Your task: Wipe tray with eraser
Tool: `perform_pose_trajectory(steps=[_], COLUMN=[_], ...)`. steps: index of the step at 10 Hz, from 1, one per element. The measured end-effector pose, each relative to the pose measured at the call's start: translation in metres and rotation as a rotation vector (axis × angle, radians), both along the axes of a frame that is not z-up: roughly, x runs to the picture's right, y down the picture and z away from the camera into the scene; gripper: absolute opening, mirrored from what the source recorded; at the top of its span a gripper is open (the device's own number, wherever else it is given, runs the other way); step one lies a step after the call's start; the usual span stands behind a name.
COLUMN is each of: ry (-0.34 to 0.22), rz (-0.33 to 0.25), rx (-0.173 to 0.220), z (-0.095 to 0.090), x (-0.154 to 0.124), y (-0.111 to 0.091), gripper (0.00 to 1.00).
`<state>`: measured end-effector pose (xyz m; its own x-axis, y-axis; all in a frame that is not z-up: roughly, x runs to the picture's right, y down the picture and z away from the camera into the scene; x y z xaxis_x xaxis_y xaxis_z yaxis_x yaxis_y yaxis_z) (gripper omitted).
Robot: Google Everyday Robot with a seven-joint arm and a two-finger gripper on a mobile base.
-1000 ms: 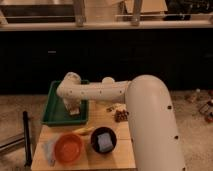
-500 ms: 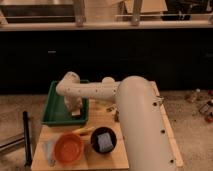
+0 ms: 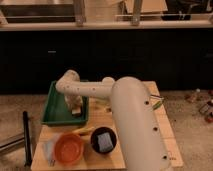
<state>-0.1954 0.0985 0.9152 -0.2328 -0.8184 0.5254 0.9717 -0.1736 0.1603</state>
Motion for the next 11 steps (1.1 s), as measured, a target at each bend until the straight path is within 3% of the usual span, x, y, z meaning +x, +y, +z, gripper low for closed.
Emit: perform_pose_trajectory(steps=[4,6,9,11], ry=[-0.055,-0.102,-0.136,-0.122], rz=[-0.048,-0.085,-0.135,-0.151], rx=[0.016,0.01,-0.001,-0.017], z=[-0.006,-0.016,-0.03,-0.031], x=[-0.027,-0.041,-0.041,-0.027], y=[-0.005,0.003,0.018,0.026], gripper=[0.03,0.03,0.03,0.03])
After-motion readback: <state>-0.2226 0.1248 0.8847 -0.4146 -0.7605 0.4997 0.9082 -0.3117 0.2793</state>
